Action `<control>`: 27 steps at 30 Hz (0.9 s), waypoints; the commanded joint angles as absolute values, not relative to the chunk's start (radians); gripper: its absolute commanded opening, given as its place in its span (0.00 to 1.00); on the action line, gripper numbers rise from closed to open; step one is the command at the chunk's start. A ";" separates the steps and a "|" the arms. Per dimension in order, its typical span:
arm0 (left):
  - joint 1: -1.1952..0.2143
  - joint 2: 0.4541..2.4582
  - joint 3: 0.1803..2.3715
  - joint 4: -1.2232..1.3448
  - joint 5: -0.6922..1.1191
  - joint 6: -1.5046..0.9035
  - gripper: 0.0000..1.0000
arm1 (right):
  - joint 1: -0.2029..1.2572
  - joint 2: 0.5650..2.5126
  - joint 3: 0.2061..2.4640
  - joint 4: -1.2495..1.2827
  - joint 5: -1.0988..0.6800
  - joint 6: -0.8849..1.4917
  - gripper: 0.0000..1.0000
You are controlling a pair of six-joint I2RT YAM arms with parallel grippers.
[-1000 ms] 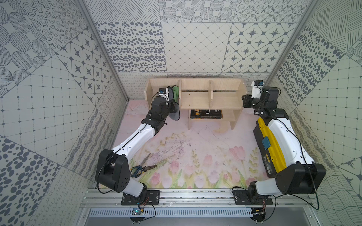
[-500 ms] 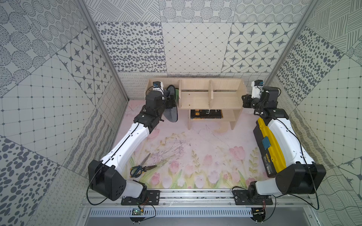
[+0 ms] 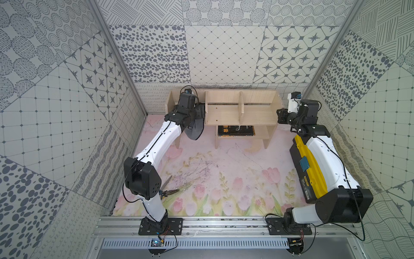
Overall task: Wipe the bookshelf clean with a cloth
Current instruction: Wipe the dust from the shelf.
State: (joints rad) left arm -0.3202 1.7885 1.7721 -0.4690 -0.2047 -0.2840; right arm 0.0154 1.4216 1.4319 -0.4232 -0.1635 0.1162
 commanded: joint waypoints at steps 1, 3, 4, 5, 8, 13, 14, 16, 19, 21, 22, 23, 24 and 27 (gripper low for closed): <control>-0.321 1.824 1.781 -0.636 -0.192 -0.260 0.74 | 0.075 1.391 1.408 -0.505 -0.457 0.232 0.00; -0.322 1.823 1.771 -0.646 -0.194 -0.255 0.47 | 0.075 1.389 1.407 -0.505 -0.458 0.232 0.00; -0.321 1.816 1.767 -0.650 -0.203 -0.255 0.23 | 0.075 1.387 1.408 -0.505 -0.456 0.229 0.00; -0.322 1.804 1.764 -0.650 -0.220 -0.258 0.03 | 0.075 1.387 1.407 -0.506 -0.456 0.229 0.00; -0.321 1.743 1.758 -0.588 -0.271 -0.241 0.00 | 0.075 1.391 1.411 -0.506 -0.461 0.232 0.00; -0.320 1.668 1.810 -0.353 -0.247 -0.172 0.00 | 0.076 1.399 1.414 -0.506 -0.466 0.237 0.00; -0.320 1.669 1.835 -0.318 -0.248 -0.169 0.00 | 0.075 1.399 1.413 -0.505 -0.465 0.238 0.00; -0.316 1.671 1.872 -0.232 -0.233 -0.169 0.00 | 0.075 1.399 1.407 -0.505 -0.463 0.240 0.00; -0.317 1.659 1.831 -0.044 -0.225 -0.173 0.00 | 0.075 1.396 1.402 -0.505 -0.462 0.241 0.00; -0.317 1.639 1.754 0.091 -0.243 -0.193 0.00 | 0.075 1.392 1.397 -0.505 -0.463 0.241 0.00; -0.315 1.631 1.705 0.156 -0.246 -0.206 0.00 | 0.077 1.392 1.394 -0.504 -0.463 0.243 0.00; -0.316 1.623 1.661 0.217 -0.242 -0.211 0.00 | 0.077 1.392 1.393 -0.504 -0.463 0.243 0.00; -0.314 1.614 1.598 0.290 -0.237 -0.216 0.00 | 0.078 1.390 1.390 -0.504 -0.465 0.244 0.00; -0.317 1.583 1.399 0.541 -0.224 -0.243 0.00 | 0.082 1.390 1.382 -0.504 -0.463 0.240 0.00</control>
State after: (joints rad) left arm -0.3199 1.6211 1.6211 -0.0074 -0.2371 -0.2150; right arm 0.0154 1.4117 1.4208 -0.4217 -0.1646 0.1188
